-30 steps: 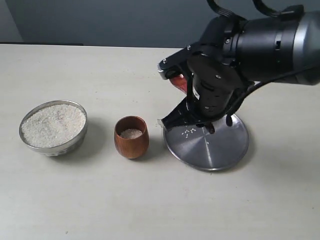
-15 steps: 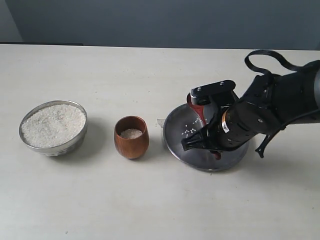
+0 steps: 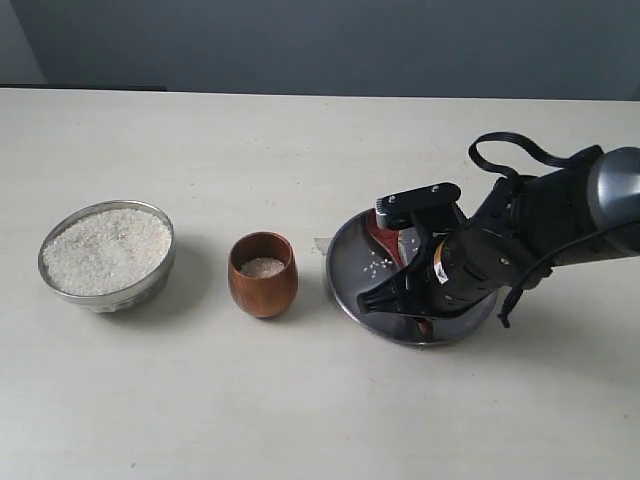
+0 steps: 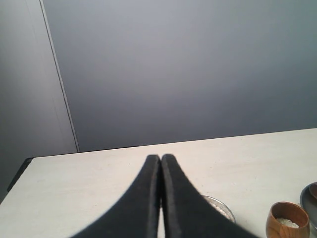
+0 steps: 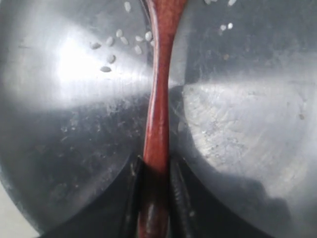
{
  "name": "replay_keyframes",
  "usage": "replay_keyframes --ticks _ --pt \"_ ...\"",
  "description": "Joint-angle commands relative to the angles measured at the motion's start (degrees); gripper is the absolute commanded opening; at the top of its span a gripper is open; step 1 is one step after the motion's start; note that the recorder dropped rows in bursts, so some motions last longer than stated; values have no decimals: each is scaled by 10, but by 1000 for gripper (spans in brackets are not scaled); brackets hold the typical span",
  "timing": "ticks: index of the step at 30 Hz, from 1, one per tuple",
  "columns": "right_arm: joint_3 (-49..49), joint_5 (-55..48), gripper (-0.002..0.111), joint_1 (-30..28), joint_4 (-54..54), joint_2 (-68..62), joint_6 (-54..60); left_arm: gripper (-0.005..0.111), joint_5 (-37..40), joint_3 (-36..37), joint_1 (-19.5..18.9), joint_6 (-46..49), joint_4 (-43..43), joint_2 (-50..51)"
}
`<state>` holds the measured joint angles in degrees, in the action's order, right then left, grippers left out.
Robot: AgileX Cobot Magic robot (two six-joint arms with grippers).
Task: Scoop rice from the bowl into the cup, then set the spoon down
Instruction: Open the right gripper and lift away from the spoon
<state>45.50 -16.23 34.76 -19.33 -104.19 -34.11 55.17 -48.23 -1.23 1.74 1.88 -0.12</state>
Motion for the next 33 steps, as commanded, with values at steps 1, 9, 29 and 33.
replay_keyframes --ticks 1,9,29,33 --pt "-2 9 21 -3 4 -2 -3 0 -3 -4 1 -2 4 1" --pt "-2 -8 44 -3 -14 47 -2 0 -3 -4 1 -2 4 1" --pt "-23 -211 0 -3 -152 412 0 0 -3 -4 1 -2 4 1" --pt "-72 -212 0 -3 -151 492 0 0 -3 -4 1 -2 4 1"
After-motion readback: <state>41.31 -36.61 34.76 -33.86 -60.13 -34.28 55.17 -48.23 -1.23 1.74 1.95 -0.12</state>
